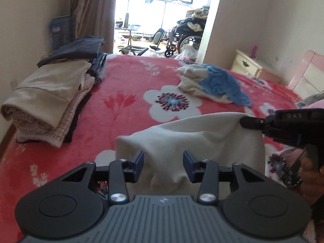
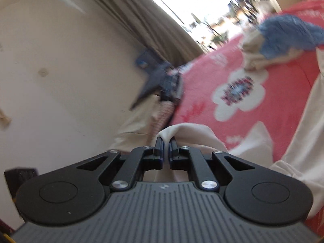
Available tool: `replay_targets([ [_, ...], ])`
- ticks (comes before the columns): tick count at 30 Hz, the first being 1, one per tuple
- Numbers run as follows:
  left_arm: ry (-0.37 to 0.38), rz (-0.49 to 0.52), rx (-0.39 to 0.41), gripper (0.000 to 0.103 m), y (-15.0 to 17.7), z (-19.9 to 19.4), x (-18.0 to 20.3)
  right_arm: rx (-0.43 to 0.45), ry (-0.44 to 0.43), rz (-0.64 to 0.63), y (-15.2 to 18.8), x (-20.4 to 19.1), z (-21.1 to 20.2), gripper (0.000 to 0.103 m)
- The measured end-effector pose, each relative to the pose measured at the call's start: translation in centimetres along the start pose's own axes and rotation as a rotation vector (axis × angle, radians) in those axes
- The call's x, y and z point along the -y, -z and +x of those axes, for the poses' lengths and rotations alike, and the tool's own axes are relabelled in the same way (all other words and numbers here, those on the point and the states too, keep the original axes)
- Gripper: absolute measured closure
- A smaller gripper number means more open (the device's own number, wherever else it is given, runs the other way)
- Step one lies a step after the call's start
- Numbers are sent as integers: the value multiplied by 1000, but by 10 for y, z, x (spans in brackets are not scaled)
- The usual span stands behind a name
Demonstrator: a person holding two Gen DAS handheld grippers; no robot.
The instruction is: Fold clothes
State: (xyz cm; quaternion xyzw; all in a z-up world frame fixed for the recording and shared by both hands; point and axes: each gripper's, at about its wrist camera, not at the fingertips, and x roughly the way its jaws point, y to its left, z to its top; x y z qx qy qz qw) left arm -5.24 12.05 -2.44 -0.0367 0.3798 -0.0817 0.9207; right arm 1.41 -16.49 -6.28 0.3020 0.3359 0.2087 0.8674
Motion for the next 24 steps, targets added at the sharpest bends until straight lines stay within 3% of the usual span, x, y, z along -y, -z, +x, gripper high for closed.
replay_targets([
  [3, -11, 6, -15, 42, 14, -1, -6, -95, 173, 17, 0, 35, 39, 86],
  [5, 10, 23, -11, 34, 24, -10, -6, -105, 225, 29, 5, 51, 38, 85],
  [7, 50, 77, -7, 26, 39, -14, -2, -37, 215, 59, 8, 60, 15, 83],
  [10, 136, 203, -45, 25, 59, -17, 18, 48, 159, 54, 13, 63, -33, 71],
  [12, 201, 319, -73, 25, 73, -14, 37, 0, 181, 7, 20, 56, -51, 68],
  [15, 269, 517, -140, 25, 102, -1, 73, -171, 211, -37, 48, 50, -62, 60],
  [18, 276, 676, -172, 25, 129, 16, 100, -324, 244, -40, 78, 49, -52, 58],
  [20, 254, 758, -183, 25, 144, 27, 114, -381, 279, -26, 90, 54, -39, 58],
  [22, 202, 817, -183, 31, 155, 41, 120, -436, 308, -4, 99, 63, -24, 59],
  [23, 178, 837, -175, 37, 158, 47, 123, -457, 321, 3, 102, 68, -16, 62],
  [24, 161, 842, -170, 51, 158, 51, 124, -464, 334, -11, 104, 72, -10, 70],
])
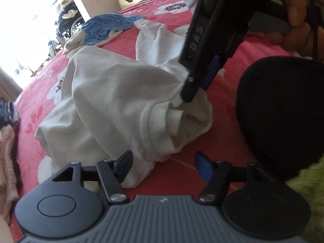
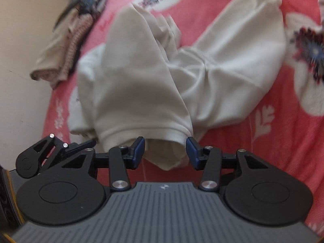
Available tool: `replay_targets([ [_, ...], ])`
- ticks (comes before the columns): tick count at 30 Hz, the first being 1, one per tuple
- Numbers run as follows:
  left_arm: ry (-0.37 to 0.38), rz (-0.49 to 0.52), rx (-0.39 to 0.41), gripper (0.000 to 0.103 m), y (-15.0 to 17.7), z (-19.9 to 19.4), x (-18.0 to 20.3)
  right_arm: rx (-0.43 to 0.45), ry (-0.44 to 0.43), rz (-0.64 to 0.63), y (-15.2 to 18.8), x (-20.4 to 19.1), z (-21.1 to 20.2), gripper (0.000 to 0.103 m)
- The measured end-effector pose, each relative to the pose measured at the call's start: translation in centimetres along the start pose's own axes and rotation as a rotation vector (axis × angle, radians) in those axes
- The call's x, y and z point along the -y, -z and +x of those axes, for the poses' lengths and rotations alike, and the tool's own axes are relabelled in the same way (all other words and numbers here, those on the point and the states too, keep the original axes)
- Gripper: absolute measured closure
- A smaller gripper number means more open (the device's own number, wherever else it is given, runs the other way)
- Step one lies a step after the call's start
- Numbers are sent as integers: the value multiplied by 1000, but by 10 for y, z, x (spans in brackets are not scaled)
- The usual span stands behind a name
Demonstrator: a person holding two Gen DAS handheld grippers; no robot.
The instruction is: Fold clothes
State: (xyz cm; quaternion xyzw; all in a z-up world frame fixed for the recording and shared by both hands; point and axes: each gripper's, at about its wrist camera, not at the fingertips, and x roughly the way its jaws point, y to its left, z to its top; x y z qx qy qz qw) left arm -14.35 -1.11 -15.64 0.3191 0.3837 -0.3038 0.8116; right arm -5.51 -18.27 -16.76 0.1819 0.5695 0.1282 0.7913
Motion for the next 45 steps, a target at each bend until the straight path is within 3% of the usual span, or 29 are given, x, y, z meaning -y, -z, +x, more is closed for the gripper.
replay_targets([
  [1, -16, -12, -6, 61, -1, 4, -2, 3, 19, -15, -2, 0, 3, 93],
  [2, -20, -44, -11, 82, -4, 4, -8, 7, 39, -29, -4, 0, 6, 97],
  [3, -22, -79, -13, 89, -7, 4, -15, 29, 31, -35, -6, -1, 4, 99],
  [7, 36, -326, 92, 91, -21, -27, -67, 190, -35, -75, -23, -9, -36, 103],
  [11, 19, -493, 170, 91, -36, -35, -122, 334, -96, -86, -61, -10, -64, 103],
  [15, 48, -605, 158, 91, -47, -9, -165, 389, -76, -64, -103, -4, -55, 103],
  [18, 113, -674, 129, 91, -57, 15, -194, 386, -127, -105, -99, -8, -55, 98],
  [19, 132, -695, 122, 91, -59, 22, -201, 370, -126, -139, -91, -13, -53, 92],
  [20, 151, -715, 116, 91, -62, 29, -208, 354, -122, -174, -82, -18, -52, 73],
  [22, 170, -734, 108, 91, -66, 40, -218, 318, -92, -263, -56, -30, -45, 46],
  [26, 207, -751, 94, 91, -63, 54, -228, 223, 1, -423, -10, -55, -19, 38],
  [29, 227, -742, 98, 90, -59, 50, -230, 212, 137, -541, 2, -70, 7, 39],
  [30, 233, -738, 99, 89, -58, 48, -231, 217, 179, -576, 2, -73, 16, 41],
  [32, 230, -735, 97, 81, -54, 43, -232, 221, 221, -568, -5, -71, 22, 93],
  [35, 217, -742, 127, 48, -40, 23, -230, 292, 189, -482, -17, -64, 4, 94],
  [36, 214, -744, 138, 43, -35, 16, -229, 327, 192, -461, -21, -62, -5, 94],
  [41, 225, -698, 164, 28, -25, -3, -202, 492, 209, -374, -38, -54, -48, 94],
  [45, 178, -655, 113, 29, -36, 4, -169, 568, 202, -326, -44, -47, -70, 95],
])
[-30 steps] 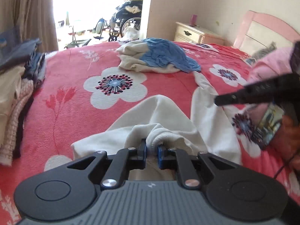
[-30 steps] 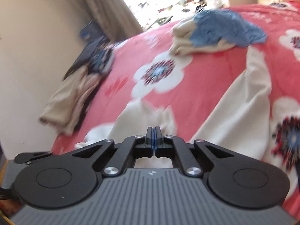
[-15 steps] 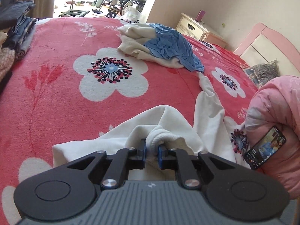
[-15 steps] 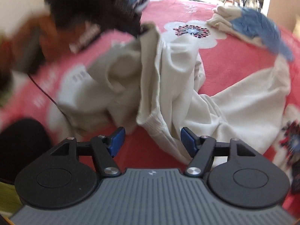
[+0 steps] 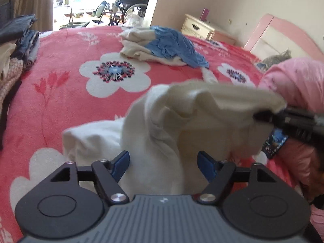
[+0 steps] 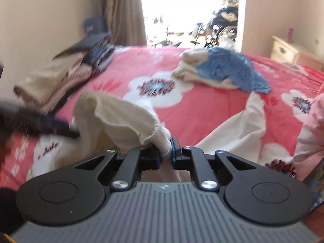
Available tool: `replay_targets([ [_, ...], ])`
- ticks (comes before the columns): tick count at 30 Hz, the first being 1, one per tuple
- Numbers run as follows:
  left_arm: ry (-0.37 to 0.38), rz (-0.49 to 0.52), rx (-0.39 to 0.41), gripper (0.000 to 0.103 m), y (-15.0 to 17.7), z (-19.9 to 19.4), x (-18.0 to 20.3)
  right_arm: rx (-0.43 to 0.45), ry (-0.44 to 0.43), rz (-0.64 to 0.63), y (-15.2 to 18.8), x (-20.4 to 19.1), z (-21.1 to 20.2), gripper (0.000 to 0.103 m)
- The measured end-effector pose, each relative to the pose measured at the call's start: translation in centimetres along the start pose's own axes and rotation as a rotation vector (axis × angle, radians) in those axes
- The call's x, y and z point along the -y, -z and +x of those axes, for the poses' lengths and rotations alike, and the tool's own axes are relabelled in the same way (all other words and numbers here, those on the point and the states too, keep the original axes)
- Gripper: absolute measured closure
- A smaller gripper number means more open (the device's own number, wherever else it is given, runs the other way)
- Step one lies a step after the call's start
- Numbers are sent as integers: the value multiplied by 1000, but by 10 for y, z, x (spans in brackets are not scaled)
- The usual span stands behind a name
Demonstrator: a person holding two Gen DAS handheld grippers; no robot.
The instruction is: Fold clothes
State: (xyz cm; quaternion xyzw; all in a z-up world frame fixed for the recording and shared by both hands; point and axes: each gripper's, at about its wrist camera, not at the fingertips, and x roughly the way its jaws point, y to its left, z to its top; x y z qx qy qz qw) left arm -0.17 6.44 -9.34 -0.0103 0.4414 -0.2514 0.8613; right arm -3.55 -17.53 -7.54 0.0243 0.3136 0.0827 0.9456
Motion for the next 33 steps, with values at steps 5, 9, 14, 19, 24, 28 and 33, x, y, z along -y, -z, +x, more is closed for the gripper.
replay_targets([
  [5, -159, 85, 113, 31, 8, 1, 35, 87, 4, 37, -13, 6, -17, 96],
  [9, -265, 196, 149, 31, 11, 7, 58, 162, -13, 89, -26, 16, -34, 96],
  [14, -310, 295, 92, 35, 32, 30, 76, 211, -10, 97, -35, 17, -42, 97],
  [19, -394, 296, 113, 86, 51, 24, 78, 217, 1, 85, -32, 15, -48, 97],
  [24, -477, 234, 245, 95, 45, -31, 70, 216, 62, 34, -25, 14, -55, 97],
  [28, -533, 208, 385, 95, 26, -85, 66, 256, 22, 47, -34, 14, -63, 97],
  [33, -514, 108, 608, 95, -15, -176, 64, 399, -46, 29, -69, -9, -100, 97],
])
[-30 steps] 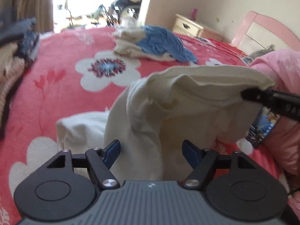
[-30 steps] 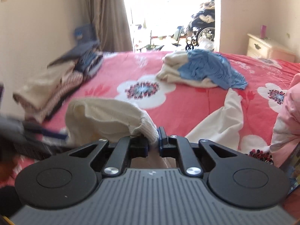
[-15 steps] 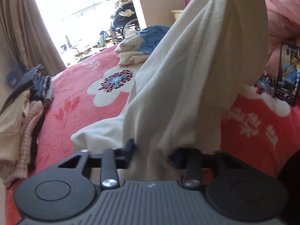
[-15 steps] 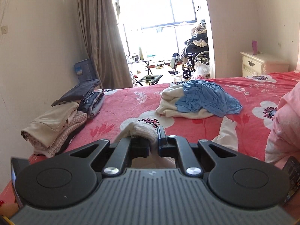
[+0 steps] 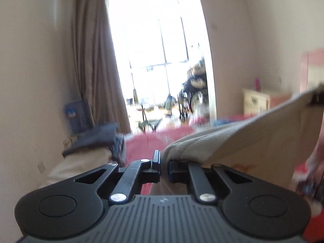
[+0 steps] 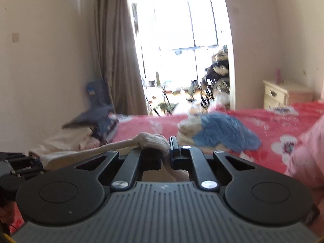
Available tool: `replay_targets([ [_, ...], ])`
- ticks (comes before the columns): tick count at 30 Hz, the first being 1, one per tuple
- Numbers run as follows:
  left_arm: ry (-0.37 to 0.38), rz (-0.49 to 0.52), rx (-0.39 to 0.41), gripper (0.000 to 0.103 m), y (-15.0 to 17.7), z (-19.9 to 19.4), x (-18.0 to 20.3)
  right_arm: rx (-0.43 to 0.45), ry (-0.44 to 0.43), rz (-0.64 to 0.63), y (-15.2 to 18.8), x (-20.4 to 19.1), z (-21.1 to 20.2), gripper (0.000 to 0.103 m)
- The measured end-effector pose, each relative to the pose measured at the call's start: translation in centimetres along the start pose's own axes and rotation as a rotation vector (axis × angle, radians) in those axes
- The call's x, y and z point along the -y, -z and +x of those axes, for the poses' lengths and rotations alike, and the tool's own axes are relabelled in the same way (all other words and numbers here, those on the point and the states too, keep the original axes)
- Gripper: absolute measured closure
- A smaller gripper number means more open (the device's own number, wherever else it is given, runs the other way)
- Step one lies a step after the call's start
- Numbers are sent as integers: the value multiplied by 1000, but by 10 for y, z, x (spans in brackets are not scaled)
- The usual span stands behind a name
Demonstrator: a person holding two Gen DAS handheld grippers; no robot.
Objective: Fold clothes
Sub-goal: 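Raise the sweatshirt high with both grippers and shake it out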
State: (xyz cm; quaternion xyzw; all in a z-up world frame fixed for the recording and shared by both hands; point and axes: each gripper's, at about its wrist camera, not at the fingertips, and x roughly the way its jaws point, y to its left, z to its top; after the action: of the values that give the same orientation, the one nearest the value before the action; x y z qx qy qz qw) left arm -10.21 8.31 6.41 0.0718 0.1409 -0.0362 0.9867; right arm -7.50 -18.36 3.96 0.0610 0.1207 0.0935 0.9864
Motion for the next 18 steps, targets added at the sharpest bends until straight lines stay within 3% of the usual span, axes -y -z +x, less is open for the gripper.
replay_targets([
  [3, 99, -131, 117, 95, -46, -34, -32, 98, -45, -1, -36, -11, -21, 97],
  [7, 140, -121, 292, 95, -98, -82, -50, 238, -128, -9, -85, -22, -56, 97],
  [13, 196, -111, 449, 95, -152, -140, -60, 430, -217, -39, -143, -33, -110, 97],
  [18, 224, -105, 561, 95, -180, -182, -56, 566, -262, -70, -169, -33, -148, 97],
])
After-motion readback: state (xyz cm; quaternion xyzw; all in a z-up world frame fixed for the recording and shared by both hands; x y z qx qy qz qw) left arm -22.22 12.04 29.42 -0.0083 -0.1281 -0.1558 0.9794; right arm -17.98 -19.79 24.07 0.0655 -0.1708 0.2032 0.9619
